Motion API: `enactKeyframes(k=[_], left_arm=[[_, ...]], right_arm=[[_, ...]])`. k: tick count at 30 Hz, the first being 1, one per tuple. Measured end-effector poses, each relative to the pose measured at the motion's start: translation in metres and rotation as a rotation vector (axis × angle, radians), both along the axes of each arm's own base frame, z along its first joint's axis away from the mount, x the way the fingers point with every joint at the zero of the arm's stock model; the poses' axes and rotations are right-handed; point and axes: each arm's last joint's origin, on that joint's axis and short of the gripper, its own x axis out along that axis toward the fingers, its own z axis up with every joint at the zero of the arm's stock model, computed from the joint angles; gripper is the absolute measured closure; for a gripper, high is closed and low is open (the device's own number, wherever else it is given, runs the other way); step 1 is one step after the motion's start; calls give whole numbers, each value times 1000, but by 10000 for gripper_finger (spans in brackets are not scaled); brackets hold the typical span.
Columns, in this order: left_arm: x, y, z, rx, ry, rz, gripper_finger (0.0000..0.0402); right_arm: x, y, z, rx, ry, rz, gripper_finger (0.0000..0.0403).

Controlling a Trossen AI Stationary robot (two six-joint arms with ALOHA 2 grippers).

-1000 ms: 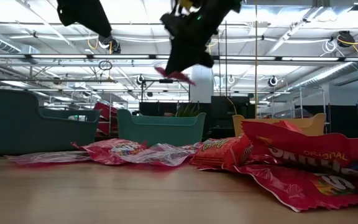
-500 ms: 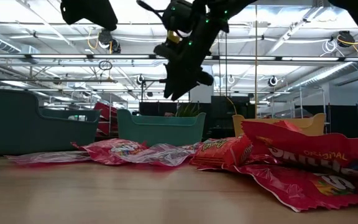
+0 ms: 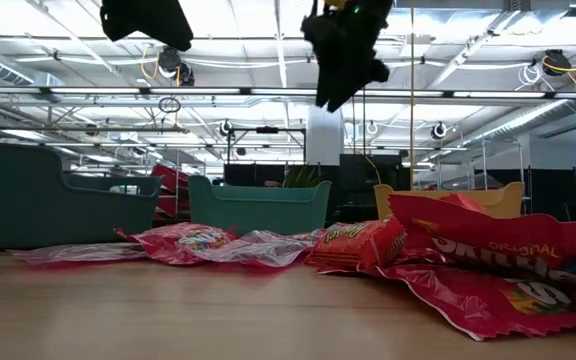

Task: Sort candy
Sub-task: Put the red candy into the yellow bin

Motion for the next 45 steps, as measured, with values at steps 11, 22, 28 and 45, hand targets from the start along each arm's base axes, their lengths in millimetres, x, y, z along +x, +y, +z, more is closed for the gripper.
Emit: enactKeyframes(k=[11,22,28,45], left_arm=[[3,12,-2,-55,43,17,233],[5,14,-1,-7,13,61,208],[5,15,-1,7,7,72,208],[5,15,-1,8,7,72,208]], right_arm=[[-68,63,-23,82,-76,-67,247],[-138,106,-37,224,-215,-211,247],[-143,116,-47,248,-195,-212,247],[-107,133,-91,235,-76,-198,248]])
